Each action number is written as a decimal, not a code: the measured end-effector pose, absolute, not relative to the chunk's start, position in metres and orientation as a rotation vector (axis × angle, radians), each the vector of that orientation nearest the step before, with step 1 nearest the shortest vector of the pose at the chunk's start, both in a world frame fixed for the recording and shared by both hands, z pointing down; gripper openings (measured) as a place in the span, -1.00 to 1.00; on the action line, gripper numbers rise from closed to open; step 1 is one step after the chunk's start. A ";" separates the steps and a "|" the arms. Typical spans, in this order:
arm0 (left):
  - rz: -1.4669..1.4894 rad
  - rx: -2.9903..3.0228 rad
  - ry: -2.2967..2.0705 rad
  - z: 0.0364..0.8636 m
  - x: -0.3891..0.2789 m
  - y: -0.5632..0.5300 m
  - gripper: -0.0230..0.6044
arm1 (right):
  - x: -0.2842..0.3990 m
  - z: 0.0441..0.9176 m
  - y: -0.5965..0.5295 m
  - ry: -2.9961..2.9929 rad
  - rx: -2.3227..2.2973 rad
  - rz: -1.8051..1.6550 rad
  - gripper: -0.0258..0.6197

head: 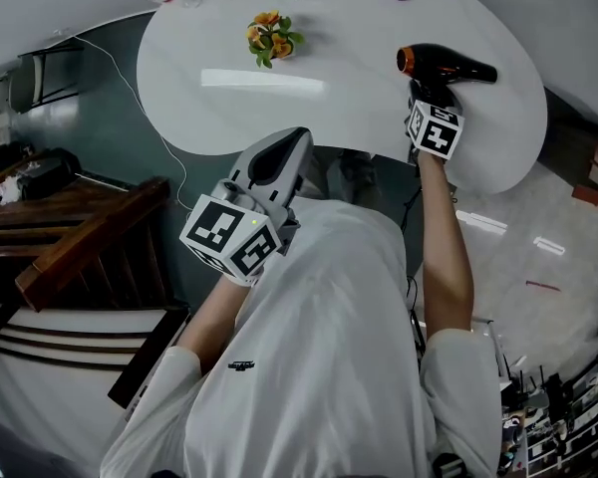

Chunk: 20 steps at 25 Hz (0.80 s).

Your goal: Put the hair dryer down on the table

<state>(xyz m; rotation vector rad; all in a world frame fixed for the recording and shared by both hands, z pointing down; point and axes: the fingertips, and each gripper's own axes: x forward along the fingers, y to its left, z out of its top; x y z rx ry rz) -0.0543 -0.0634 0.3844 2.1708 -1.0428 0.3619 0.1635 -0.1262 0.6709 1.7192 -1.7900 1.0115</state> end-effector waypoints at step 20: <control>0.334 2.166 -1.053 0.375 -0.080 -0.047 -0.92 | 0.157 0.681 -0.128 -1.779 1.676 1.038 -0.01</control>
